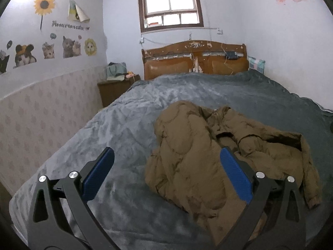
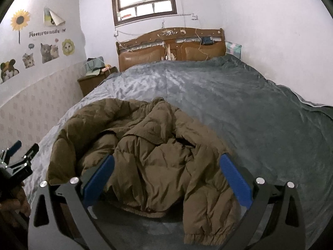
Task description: Fold large clothes
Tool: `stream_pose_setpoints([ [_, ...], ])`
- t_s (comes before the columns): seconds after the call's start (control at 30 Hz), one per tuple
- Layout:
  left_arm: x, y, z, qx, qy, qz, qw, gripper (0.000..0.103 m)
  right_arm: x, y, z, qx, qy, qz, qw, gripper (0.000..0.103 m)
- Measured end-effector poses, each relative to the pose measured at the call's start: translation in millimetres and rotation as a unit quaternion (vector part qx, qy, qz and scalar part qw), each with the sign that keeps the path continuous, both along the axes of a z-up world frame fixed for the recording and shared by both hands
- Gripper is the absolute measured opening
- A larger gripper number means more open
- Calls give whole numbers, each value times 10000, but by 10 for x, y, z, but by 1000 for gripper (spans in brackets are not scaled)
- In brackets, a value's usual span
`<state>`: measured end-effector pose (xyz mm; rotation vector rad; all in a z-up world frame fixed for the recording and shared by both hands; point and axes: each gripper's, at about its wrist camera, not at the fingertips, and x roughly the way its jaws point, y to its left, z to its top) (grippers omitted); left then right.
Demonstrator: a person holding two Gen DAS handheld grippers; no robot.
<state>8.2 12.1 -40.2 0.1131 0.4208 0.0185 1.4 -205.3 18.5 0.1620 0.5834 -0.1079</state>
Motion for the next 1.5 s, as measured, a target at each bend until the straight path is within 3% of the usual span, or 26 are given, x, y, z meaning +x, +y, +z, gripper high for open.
stream_pose_setpoints([
  [0.13, 29, 26, -70, -246, 41, 51, 9997, 100, -14, 32, -12, -13, 32, 96, 9999, 101],
  [0.37, 47, 54, -88, -259, 161, 113, 9995, 100, -58, 84, 12, -125, -39, 90, 9999, 101],
  [0.4, 53, 55, -80, -246, -32, 99, 9996, 100, -49, 85, 14, -120, -23, 92, 9999, 101],
  [0.57, 84, 47, -112, -183, -139, 51, 9997, 100, -35, 81, 6, -107, 26, 87, 9999, 101],
  [1.5, 109, 34, -166, -110, -40, 60, 9999, 100, 18, 124, -22, -244, 163, 74, 9995, 101],
])
